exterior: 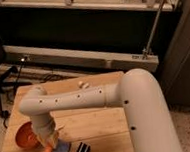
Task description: Place the pepper on the white sponge
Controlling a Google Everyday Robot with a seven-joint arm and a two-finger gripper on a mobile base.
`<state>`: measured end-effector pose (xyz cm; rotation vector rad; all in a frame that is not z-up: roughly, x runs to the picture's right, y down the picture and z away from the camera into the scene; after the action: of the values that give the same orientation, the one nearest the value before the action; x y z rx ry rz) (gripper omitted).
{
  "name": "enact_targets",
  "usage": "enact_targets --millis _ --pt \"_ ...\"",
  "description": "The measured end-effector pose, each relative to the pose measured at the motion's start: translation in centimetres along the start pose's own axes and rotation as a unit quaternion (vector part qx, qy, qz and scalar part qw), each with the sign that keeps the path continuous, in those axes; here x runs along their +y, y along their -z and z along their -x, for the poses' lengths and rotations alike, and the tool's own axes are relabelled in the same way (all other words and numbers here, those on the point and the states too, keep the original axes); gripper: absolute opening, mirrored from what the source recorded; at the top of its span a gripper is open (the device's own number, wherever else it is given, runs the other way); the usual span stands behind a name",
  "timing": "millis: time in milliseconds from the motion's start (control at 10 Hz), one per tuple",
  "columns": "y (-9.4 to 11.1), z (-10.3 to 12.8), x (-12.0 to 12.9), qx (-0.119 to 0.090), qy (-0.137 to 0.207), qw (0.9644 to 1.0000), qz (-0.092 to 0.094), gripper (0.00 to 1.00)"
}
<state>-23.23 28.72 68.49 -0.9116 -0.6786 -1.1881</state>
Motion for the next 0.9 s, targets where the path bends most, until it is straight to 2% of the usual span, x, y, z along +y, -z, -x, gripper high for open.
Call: enact_targets --millis 100,200,500,700,900 --pt "-0.8 0.4 0.6 0.002 -0.006 0.9999 0.011 0.0" --pt "-1.6 0.5 0.4 0.012 -0.006 0.9997 0.019 0.0" --pt "-2.9 0.9 -2.0 0.05 0.008 0.9986 0.012 0.0" --pt "-3.8 0.7 -2.0 0.073 0.002 0.9972 0.019 0.0" --pt "-4.4 0.4 -1.0 0.091 -0.013 0.9953 0.032 0.0"
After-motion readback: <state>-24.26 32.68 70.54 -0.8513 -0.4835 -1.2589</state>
